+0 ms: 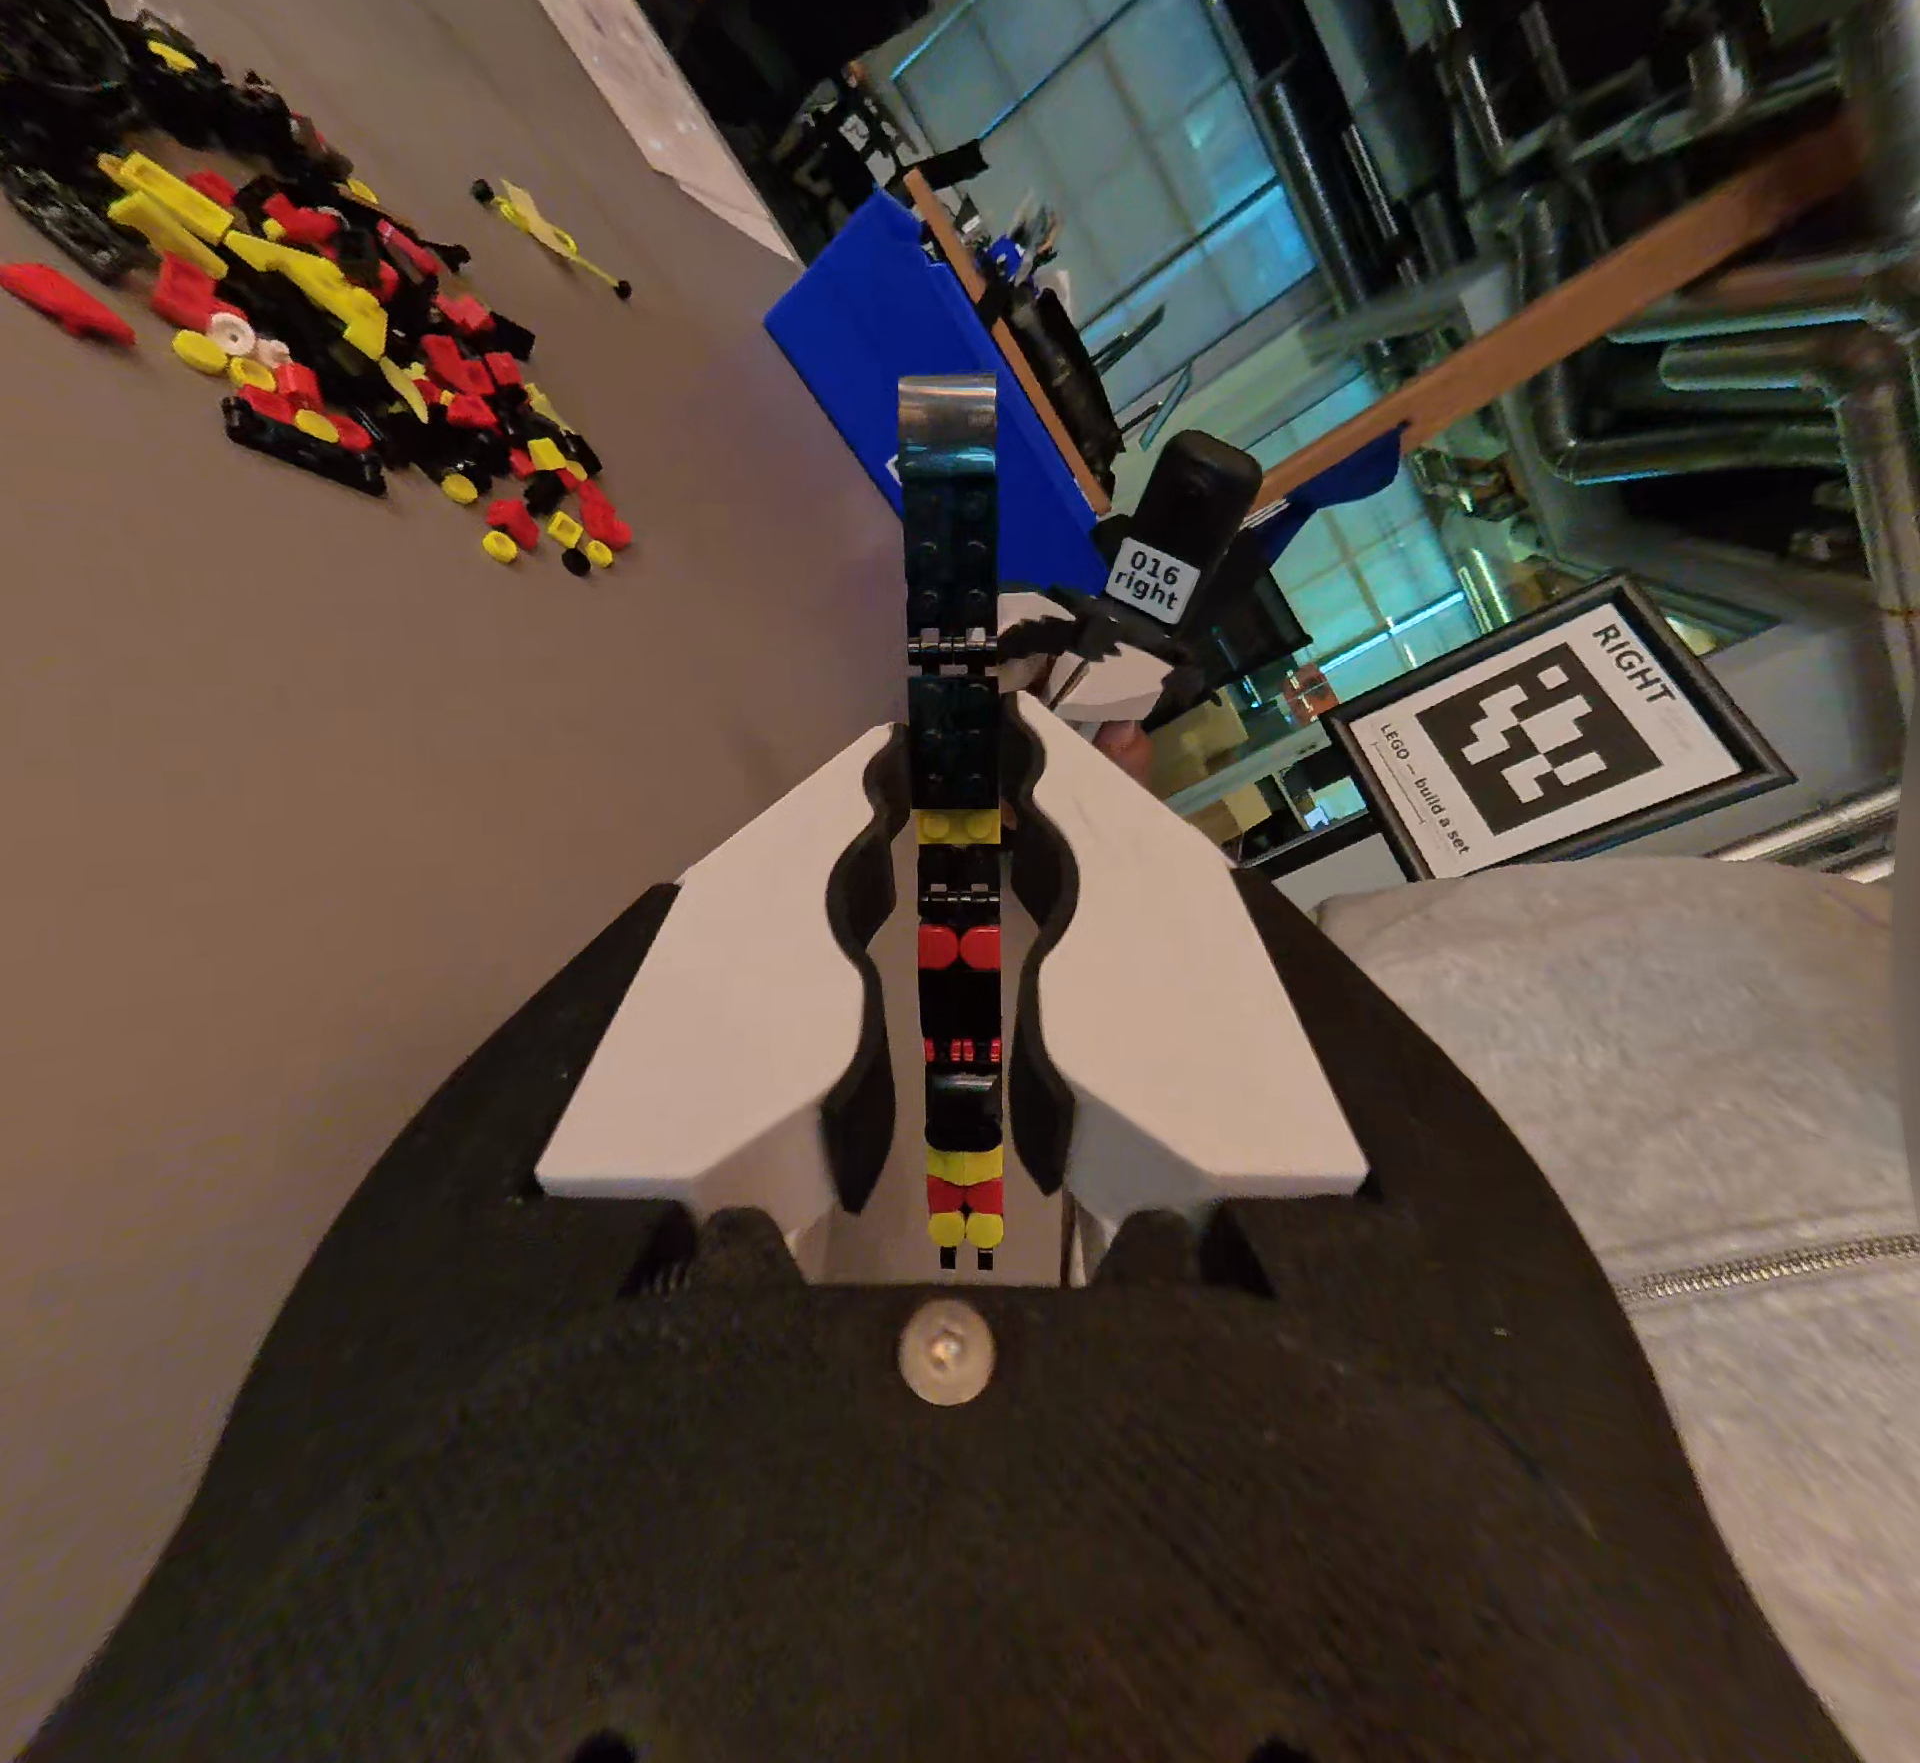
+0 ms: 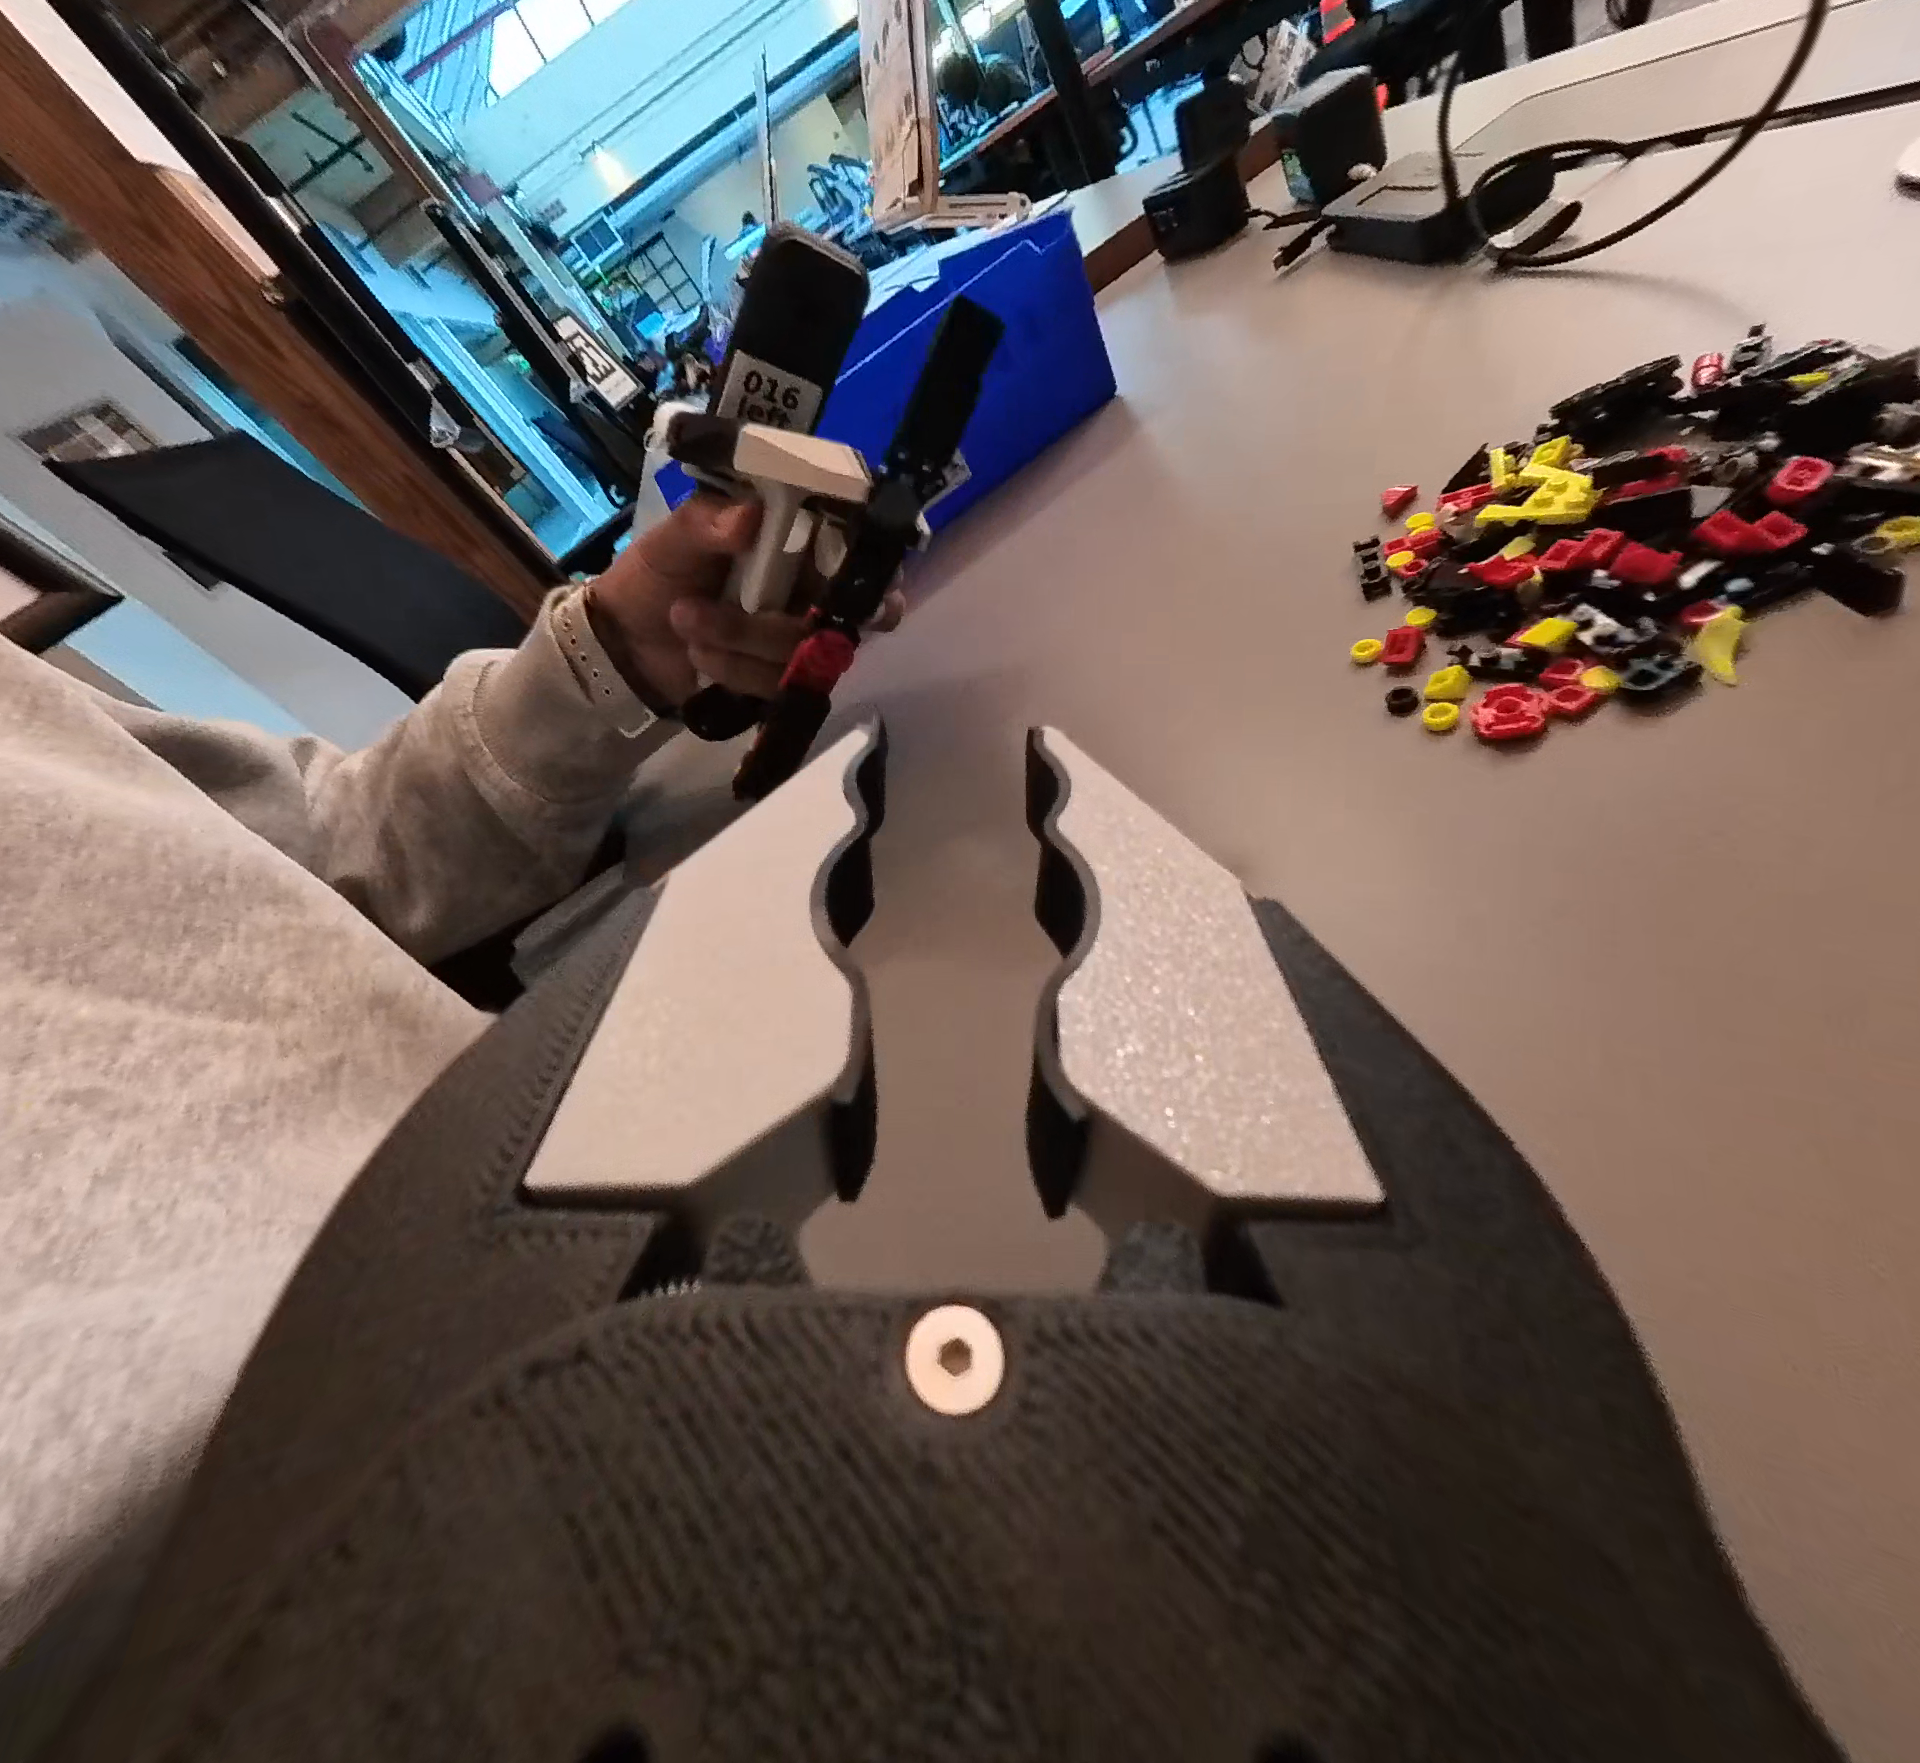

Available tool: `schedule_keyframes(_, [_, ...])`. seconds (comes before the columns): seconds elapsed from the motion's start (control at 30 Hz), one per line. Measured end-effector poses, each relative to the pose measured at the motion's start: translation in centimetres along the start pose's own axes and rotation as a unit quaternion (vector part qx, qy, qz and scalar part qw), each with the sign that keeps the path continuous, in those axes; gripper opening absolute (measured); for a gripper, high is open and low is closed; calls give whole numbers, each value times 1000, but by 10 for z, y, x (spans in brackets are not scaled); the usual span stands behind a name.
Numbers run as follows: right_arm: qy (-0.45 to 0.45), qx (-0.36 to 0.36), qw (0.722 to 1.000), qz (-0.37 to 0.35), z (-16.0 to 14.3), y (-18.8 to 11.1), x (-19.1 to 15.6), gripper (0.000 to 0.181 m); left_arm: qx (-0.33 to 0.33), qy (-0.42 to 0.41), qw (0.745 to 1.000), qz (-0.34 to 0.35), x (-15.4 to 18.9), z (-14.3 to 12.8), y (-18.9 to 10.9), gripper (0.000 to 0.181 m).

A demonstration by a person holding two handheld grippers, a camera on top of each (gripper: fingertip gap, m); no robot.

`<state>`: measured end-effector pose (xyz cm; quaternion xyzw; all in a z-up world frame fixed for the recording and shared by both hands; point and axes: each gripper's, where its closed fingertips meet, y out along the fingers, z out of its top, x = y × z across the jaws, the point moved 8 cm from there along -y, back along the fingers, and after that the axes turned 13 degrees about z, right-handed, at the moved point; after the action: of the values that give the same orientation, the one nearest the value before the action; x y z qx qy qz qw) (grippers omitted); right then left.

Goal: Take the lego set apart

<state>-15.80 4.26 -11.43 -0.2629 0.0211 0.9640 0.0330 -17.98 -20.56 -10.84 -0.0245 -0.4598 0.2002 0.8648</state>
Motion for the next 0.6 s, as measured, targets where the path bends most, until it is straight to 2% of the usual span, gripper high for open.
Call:
schedule_keyframes(0.2, [-14,-26,1000,-7,-3,6,-2,23,-12,1,1000,-6,3,-4,4,17])
schedule_keyframes(0.6, [-6,-18,1000,-3,-2,4,-1,24,-22,19,1000,2,7,-7,7,17])
